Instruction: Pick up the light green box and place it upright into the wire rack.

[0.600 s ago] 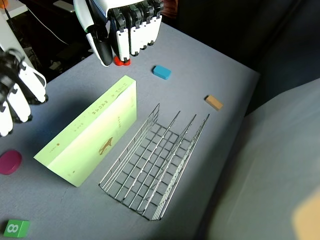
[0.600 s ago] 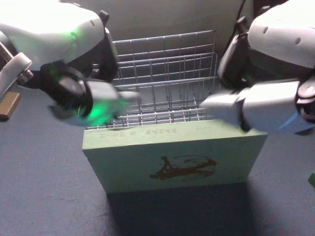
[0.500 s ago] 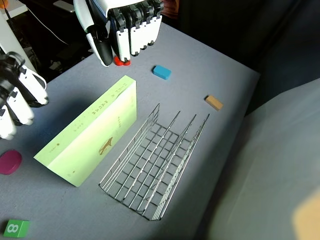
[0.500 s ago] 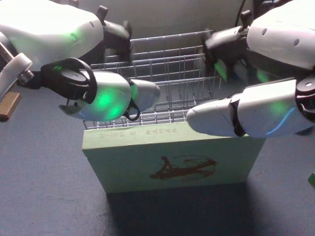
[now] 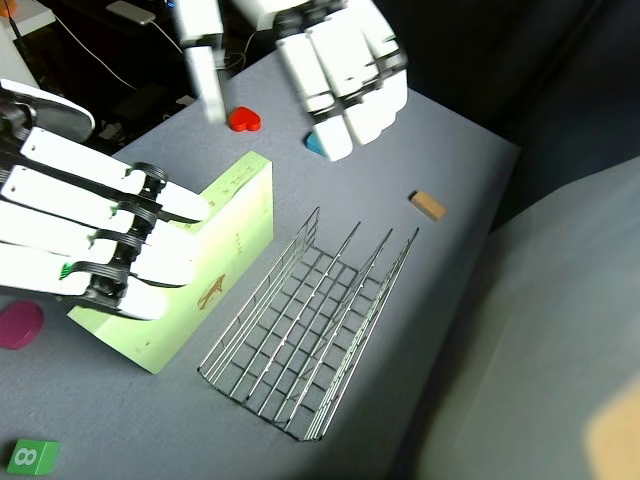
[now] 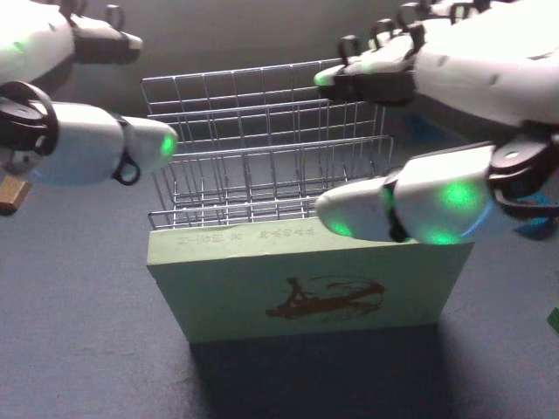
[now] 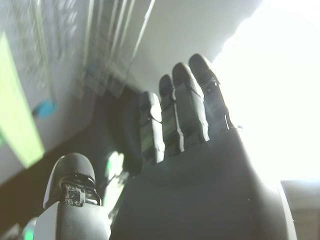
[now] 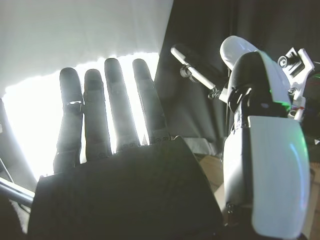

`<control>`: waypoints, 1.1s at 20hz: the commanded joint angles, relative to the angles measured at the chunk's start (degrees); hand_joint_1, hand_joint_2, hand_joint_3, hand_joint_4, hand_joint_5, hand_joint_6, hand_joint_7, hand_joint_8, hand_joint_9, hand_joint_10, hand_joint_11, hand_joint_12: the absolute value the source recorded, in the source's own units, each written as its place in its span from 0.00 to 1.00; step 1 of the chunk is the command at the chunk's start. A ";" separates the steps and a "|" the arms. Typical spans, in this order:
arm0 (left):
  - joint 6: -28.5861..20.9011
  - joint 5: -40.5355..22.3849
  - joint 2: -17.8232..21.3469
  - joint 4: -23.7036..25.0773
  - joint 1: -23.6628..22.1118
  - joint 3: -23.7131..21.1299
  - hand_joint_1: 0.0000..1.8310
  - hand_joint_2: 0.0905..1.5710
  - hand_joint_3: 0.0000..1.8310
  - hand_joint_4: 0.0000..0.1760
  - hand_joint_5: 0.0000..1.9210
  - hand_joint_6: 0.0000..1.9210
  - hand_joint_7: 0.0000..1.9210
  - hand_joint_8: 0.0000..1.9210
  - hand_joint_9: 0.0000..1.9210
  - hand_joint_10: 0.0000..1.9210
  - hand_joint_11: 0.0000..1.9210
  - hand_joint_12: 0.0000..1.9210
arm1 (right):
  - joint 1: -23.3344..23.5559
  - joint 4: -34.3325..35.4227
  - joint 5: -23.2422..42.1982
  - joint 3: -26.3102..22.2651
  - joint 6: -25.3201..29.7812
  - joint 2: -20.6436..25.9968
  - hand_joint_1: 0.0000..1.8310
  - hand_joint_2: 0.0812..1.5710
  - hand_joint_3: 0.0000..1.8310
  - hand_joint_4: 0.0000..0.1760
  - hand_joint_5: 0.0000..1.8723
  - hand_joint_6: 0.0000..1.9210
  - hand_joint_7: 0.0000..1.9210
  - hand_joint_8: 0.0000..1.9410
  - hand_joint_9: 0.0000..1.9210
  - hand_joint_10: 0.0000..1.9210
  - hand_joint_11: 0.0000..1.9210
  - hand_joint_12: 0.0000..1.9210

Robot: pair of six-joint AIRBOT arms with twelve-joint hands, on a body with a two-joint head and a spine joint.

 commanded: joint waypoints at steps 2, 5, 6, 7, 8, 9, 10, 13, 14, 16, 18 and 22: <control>2.03 -2.70 0.91 4.16 -1.03 0.25 0.04 0.74 0.00 0.40 0.14 0.00 0.13 0.00 0.14 0.00 0.00 0.35 | -0.64 -7.84 -1.89 0.05 2.47 -2.09 0.12 0.65 0.00 0.20 0.14 0.00 0.14 0.00 0.10 0.00 0.00 0.42; 10.53 -2.11 1.56 0.20 -2.63 0.86 0.04 0.74 0.00 0.40 0.15 0.00 0.14 0.00 0.14 0.00 0.00 0.35 | -2.78 -10.14 -5.89 2.39 5.53 -7.81 0.25 0.63 0.00 0.17 0.12 0.00 0.13 0.00 0.10 0.00 0.00 0.43; 13.22 -2.38 1.68 -0.78 -3.37 1.05 0.04 0.74 0.00 0.40 0.16 0.00 0.14 0.00 0.14 0.00 0.00 0.36 | -3.08 -9.81 -6.28 3.09 5.53 -9.12 0.27 0.63 0.00 0.16 0.12 0.00 0.13 0.00 0.10 0.00 0.00 0.43; 17.56 -2.14 2.00 -1.99 -4.52 1.29 0.04 0.74 0.00 0.40 0.16 0.00 0.14 0.00 0.14 0.00 0.00 0.36 | -3.67 -9.79 -6.34 4.20 5.66 -11.17 0.29 0.63 0.00 0.16 0.11 0.00 0.13 0.00 0.10 0.00 0.00 0.43; 19.37 -2.14 2.40 -2.42 -4.93 1.58 0.04 0.74 0.00 0.39 0.16 0.00 0.15 0.00 0.14 0.00 0.00 0.36 | -4.06 -9.79 -6.36 4.79 6.38 -12.37 0.32 0.64 0.00 0.16 0.10 0.00 0.13 0.00 0.10 0.00 0.00 0.42; 20.31 -2.14 2.82 -2.47 -5.20 1.70 0.04 0.74 0.00 0.39 0.16 0.00 0.15 0.00 0.14 0.00 0.00 0.36 | -4.29 -9.78 -6.37 5.16 7.15 -13.33 0.33 0.65 0.00 0.14 0.11 0.00 0.12 0.00 0.09 0.00 0.00 0.41; 21.85 -2.14 3.34 -2.47 -5.55 1.70 0.05 0.74 0.00 0.39 0.16 0.00 0.15 0.00 0.15 0.00 0.00 0.37 | -4.33 -9.50 -6.67 5.48 7.44 -14.54 0.34 0.66 0.00 0.13 0.11 0.00 0.12 0.00 0.09 0.00 0.00 0.41; 27.88 -1.68 4.71 -4.04 -6.67 1.79 0.04 0.74 0.00 0.39 0.16 0.00 0.15 0.00 0.15 0.00 0.00 0.37 | -4.16 -8.27 -8.46 6.31 7.60 -17.41 0.41 0.64 0.00 0.10 0.13 0.01 0.12 0.00 0.09 0.00 0.00 0.40; 30.44 -1.64 5.25 -5.33 -7.14 1.92 0.04 0.74 0.00 0.39 0.16 0.00 0.15 0.00 0.15 0.00 0.00 0.37 | -3.99 -7.00 -8.46 6.76 7.54 -18.09 0.42 0.63 0.00 0.10 0.13 0.01 0.12 0.00 0.09 0.00 0.00 0.40; 34.91 -0.92 5.97 -7.52 -8.31 2.24 0.04 0.74 0.00 0.39 0.16 0.00 0.15 0.00 0.15 0.00 0.00 0.37 | -3.34 -2.55 -8.45 8.01 6.56 -19.15 0.45 0.62 0.00 0.09 0.12 0.00 0.12 0.00 0.09 0.00 0.00 0.41; 35.90 -1.12 6.16 -7.96 -8.88 2.38 0.04 0.74 0.00 0.39 0.16 0.00 0.15 0.00 0.15 0.00 0.00 0.37 | -3.11 1.43 -7.95 9.66 5.57 -20.09 0.46 0.62 0.00 0.01 0.12 0.00 0.11 0.00 0.09 0.00 0.00 0.41; 38.81 -1.20 6.15 -9.88 -8.90 1.97 0.04 0.74 0.00 0.39 0.16 0.00 0.15 0.00 0.15 0.00 0.00 0.38 | -4.61 4.37 -7.75 12.66 4.34 -22.29 0.47 0.62 0.00 0.00 0.12 0.00 0.11 0.00 0.09 0.00 0.00 0.41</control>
